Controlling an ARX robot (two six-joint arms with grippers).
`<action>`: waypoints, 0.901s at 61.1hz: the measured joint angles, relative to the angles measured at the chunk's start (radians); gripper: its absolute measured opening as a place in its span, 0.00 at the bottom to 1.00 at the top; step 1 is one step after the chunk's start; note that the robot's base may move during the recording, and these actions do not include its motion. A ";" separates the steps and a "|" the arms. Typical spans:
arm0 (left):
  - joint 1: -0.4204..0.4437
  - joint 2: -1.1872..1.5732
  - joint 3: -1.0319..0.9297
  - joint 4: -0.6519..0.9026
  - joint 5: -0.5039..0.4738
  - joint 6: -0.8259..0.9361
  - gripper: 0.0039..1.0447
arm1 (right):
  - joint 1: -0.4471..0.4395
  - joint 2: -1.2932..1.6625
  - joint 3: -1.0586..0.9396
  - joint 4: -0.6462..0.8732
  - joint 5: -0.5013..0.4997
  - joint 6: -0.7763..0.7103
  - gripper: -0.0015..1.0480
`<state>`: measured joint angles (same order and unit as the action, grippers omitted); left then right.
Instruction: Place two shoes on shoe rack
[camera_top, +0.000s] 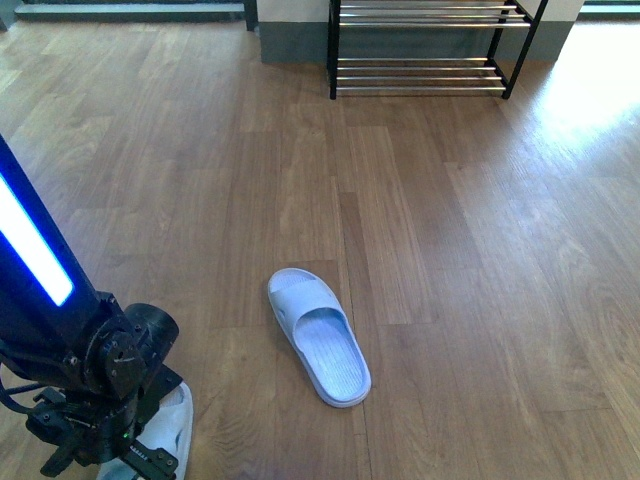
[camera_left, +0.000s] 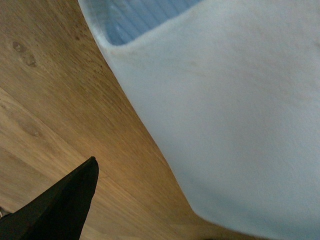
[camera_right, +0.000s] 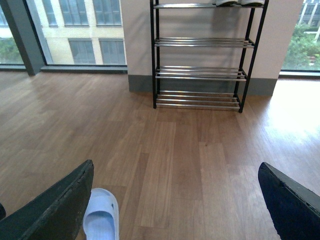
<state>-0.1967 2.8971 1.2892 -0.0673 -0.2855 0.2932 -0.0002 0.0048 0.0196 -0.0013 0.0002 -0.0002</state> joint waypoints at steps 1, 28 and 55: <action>0.000 0.002 -0.001 0.011 0.002 0.002 0.91 | 0.000 0.000 0.000 0.000 0.000 0.000 0.91; -0.003 0.053 -0.064 0.259 -0.012 0.023 0.49 | 0.000 0.000 0.000 0.000 0.000 0.000 0.91; 0.071 -0.203 -0.163 0.204 -0.018 -0.221 0.02 | 0.000 0.000 0.000 0.000 0.000 0.000 0.91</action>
<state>-0.1257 2.6942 1.1263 0.1371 -0.3035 0.0723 -0.0002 0.0048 0.0196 -0.0013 -0.0002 -0.0002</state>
